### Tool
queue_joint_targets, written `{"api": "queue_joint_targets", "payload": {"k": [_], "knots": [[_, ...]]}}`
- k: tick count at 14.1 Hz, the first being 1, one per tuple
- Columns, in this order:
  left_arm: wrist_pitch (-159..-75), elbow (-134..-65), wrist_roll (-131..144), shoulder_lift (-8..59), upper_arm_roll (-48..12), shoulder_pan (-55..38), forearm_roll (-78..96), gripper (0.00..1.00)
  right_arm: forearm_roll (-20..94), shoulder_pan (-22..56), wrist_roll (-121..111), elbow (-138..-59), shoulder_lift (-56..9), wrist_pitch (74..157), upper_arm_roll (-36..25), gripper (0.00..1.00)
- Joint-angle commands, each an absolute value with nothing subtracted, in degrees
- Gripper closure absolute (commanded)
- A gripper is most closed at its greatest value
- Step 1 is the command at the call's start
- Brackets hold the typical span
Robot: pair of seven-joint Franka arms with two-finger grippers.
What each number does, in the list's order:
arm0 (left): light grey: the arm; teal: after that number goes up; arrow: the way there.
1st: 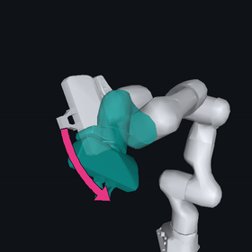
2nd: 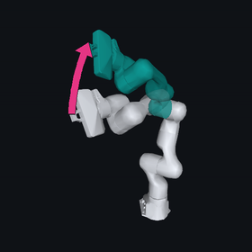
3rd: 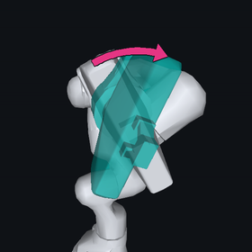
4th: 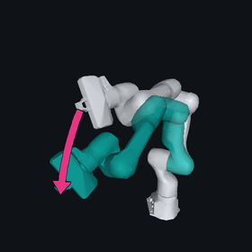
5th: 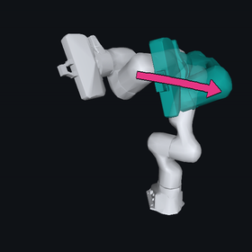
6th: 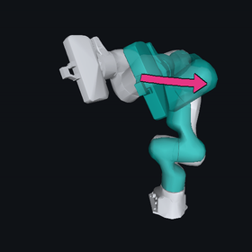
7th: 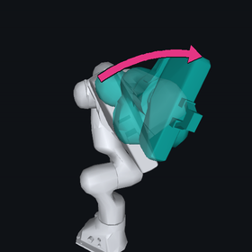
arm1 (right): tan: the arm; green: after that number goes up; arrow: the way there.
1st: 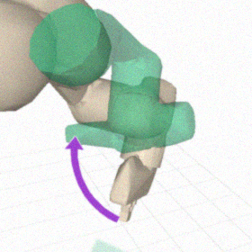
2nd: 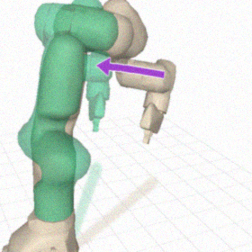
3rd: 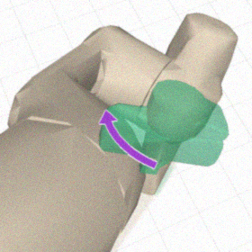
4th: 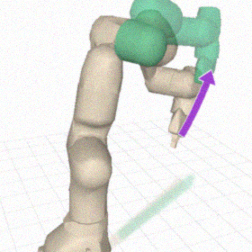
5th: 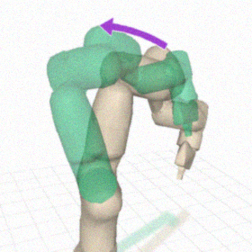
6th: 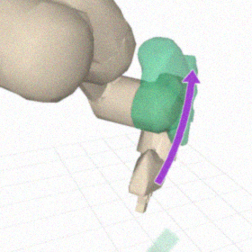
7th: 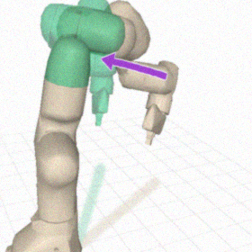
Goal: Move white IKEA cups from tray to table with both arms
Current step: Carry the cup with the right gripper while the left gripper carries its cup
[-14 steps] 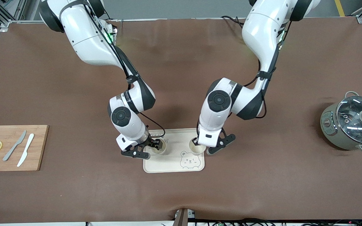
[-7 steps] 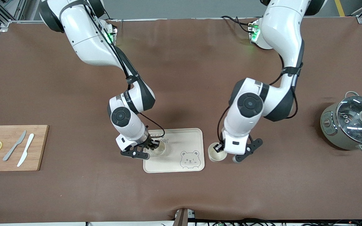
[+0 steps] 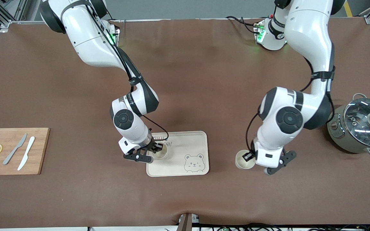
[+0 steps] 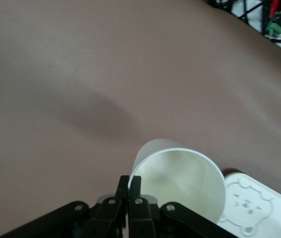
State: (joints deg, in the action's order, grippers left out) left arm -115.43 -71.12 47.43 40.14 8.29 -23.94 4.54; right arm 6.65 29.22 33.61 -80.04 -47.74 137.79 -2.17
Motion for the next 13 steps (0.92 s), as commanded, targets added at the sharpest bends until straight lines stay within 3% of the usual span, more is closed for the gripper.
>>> {"api": "queue_joint_targets", "payload": {"k": [1, 5, 10, 13], "knots": [[-113.64, -74.0, 40.89, 37.88, 8.0, -20.23, 4.83, 1.0, 6.33, 29.79, 33.93, -78.66, -48.87, 137.64, -2.46, 1.0], [-113.64, -74.53, 33.59, 37.97, 7.82, -15.04, 4.92, 1.0, 6.94, 29.01, 33.93, -78.31, -47.2, 135.19, -2.37, 1.0], [-115.74, -75.76, 27.52, 38.93, 7.82, -10.47, 4.83, 1.0, 7.29, 24.53, 26.57, -70.85, -45.97, 119.47, -1.93, 1.0], [-117.51, -76.29, 24.44, 40.16, 7.65, -8.79, 5.36, 1.0, 7.29, 20.58, 18.4, -70.14, -43.69, 114.18, -2.02, 1.0]]}}
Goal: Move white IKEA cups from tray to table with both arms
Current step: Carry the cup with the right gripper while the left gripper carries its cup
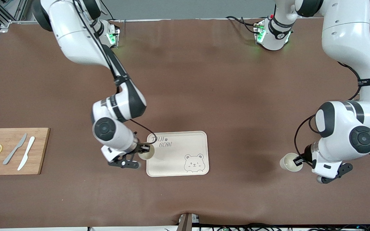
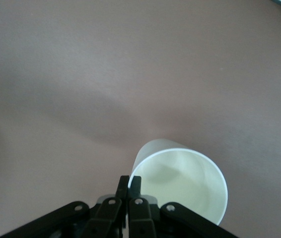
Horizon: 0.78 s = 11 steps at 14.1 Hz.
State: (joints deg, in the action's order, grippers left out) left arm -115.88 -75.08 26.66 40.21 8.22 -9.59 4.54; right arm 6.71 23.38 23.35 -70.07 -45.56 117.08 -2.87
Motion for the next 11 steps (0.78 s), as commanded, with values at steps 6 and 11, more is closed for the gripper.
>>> {"api": "queue_joint_targets", "payload": {"k": [6, 11], "knots": [[-122.51, -79.88, 21.45, 42.01, 7.56, -7.82, 5.71, 1.0, 7.38, 11.79, 0.38, -70.22, -42.1, 110.83, -2.2, 1.0], [-124.19, -81.65, 21.01, 42.8, 7.56, -7.47, 5.71, 1.0, 7.29, 5.02, -12.36, -70.49, -42.1, 109.86, -2.37, 1.0]]}}
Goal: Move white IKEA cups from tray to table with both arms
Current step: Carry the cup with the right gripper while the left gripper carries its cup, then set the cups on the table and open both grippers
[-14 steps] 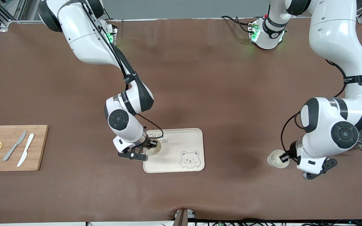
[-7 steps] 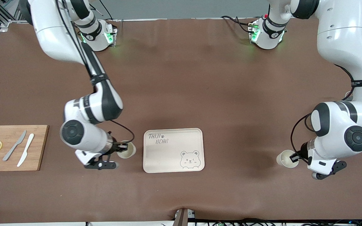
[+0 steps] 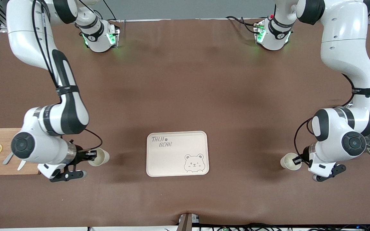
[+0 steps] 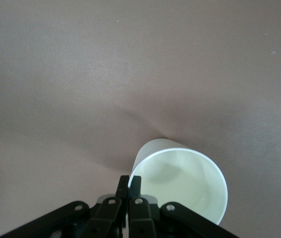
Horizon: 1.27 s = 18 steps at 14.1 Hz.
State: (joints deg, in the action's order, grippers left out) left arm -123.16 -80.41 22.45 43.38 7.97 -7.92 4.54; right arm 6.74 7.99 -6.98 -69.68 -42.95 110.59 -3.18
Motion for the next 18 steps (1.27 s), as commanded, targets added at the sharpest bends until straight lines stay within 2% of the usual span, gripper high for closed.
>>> {"api": "queue_joint_targets", "payload": {"k": [1, 4, 5, 6, 8, 9, 11, 18], "knots": [[-124.19, -81.65, 21.01, 43.06, 7.56, -7.47, 5.71, 1.0, 7.38, 3.7, -15.0, -70.66, -42.45, 109.95, -2.37, 1.0], [-124.28, -81.65, 20.31, 43.33, 7.56, -7.38, 5.71, 1.0, 7.38, 2.03, -18.8, -71.8, -42.71, 110.83, -2.46, 1.0], [-124.28, -81.65, 19.08, 43.33, 7.56, -7.12, 5.8, 0.97, 7.21, 1.67, -20.2, -72.15, -42.71, 111.79, -2.46, 1.0], [-124.19, -81.65, 17.94, 43.16, 7.47, -6.51, 5.8, 0.79, 7.21, 1.15, -22.04, -72.59, -42.8, 112.75, -2.46, 1.0], [-124.19, -81.65, 17.14, 42.89, 7.38, -6.42, 5.8, 0.36, 7.21, 0.09, -24.43, -73.3, -43.41, 114.78, -2.46, 1.0], [-124.19, -81.56, 17.14, 42.72, 7.38, -6.42, 5.8, 0.21, 7.21, -0.26, -24.43, -73.82, -43.59, 115.66, -2.46, 1.0], [-124.19, -81.39, 17.14, 42.37, 7.38, -6.5, 5.71, 0.02, 7.12, -0.35, -25.39, -75.49, -43.86, 118.55, -2.46, 1.0], [-122.7, -81.56, 17.14, 34.12, 7.38, -7.21, 5.01, 0.0, 7.21, -0.53, -26.54, -77.7, -45.7, 125.15, -2.46, 1.0]]}}
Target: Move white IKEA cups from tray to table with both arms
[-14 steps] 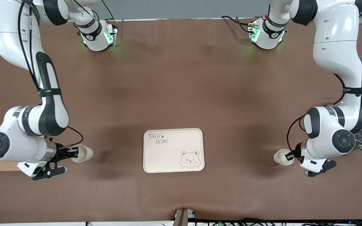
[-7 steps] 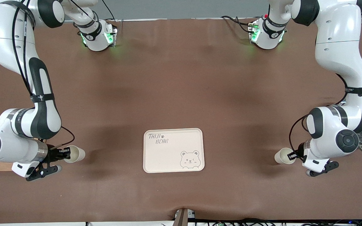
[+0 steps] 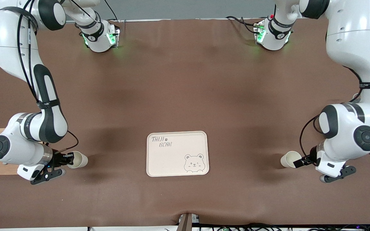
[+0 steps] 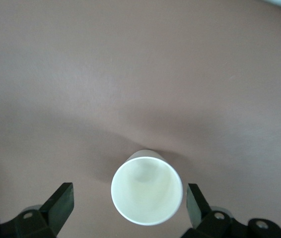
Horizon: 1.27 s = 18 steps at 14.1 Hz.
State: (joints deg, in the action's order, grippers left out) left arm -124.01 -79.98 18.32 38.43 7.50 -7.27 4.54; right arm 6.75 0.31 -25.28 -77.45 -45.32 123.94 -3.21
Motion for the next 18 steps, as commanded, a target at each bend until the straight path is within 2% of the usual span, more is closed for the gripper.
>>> {"api": "queue_joint_targets", "payload": {"k": [1, 11, 12, 13, 14, 18], "knots": [[-122.0, -81.56, 17.14, 32.8, 7.38, -7.21, 4.92, 0.0, 7.29, -0.53, -26.54, -77.7, -45.88, 125.42, -2.46, 1.0], [-108.12, -81.39, 11.87, 21.19, 6.5, -7.38, 4.83, 0.0, 7.56, -0.44, -26.46, -77.7, -47.37, 127.35, -2.46, 1.0], [-107.06, -81.39, 11.0, 20.14, 6.42, -7.3, 4.83, 0.0, 7.56, -0.35, -26.28, -77.7, -47.37, 127.35, -2.46, 0.82], [-105.83, -81.39, 10.38, 19.26, 6.5, -7.21, 4.83, 0.0, 7.65, -0.26, -26.11, -77.7, -47.37, 127.35, -2.46, 0.18], [-105.21, -81.3, 10.28, 18.64, 6.59, -7.21, 4.75, 0.0, 7.73, -0.35, -26.02, -77.7, -47.37, 127.35, -2.46, 0.0], [-103.1, -80.51, 10.37, 16.18, 6.85, -6.86, 4.57, 0.0, 7.82, -0.26, -25.32, -76.82, -46.76, 126.48, -2.37, 0.0]]}}
